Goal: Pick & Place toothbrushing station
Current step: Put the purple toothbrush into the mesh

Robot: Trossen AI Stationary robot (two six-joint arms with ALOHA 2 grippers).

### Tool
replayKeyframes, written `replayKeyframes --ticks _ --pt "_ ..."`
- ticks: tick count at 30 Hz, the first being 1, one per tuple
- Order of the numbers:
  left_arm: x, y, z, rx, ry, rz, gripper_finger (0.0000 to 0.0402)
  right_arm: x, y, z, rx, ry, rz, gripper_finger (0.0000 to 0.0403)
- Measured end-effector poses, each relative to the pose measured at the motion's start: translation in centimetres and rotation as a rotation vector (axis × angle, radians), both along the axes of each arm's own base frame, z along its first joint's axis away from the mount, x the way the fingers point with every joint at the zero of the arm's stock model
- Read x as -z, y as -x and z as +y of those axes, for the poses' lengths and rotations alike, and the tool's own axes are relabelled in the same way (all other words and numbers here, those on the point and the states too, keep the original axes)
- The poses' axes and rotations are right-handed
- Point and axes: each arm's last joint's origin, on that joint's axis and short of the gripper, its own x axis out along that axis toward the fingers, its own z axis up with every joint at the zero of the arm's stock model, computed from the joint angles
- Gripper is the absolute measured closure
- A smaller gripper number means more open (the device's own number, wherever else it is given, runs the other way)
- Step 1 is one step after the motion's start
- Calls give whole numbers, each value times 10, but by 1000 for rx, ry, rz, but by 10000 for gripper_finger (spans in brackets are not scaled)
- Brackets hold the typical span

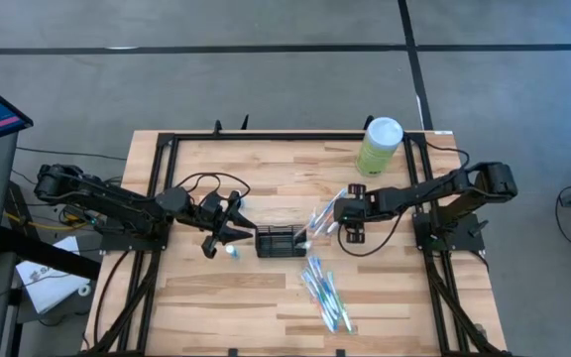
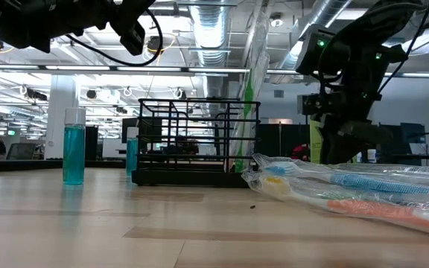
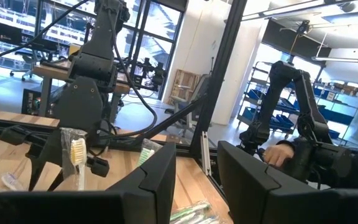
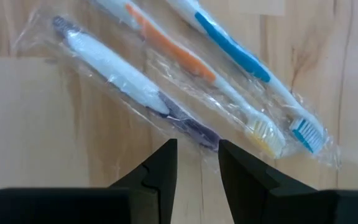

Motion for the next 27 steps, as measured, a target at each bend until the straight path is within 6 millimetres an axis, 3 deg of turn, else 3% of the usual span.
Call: replayKeyframes --ticks 9,21,24,27 --pt "0 0 0 0 0 0 289 -1 -4 -2 -34 16 -34 294" --pt "0 0 0 0 0 1 289 21 -13 -2 -90 20 49 295" --pt "0 0 0 0 0 1 289 19 -14 -2 -84 20 66 310" --pt "0 0 0 0 0 1 289 15 -16 -2 -81 19 72 353"
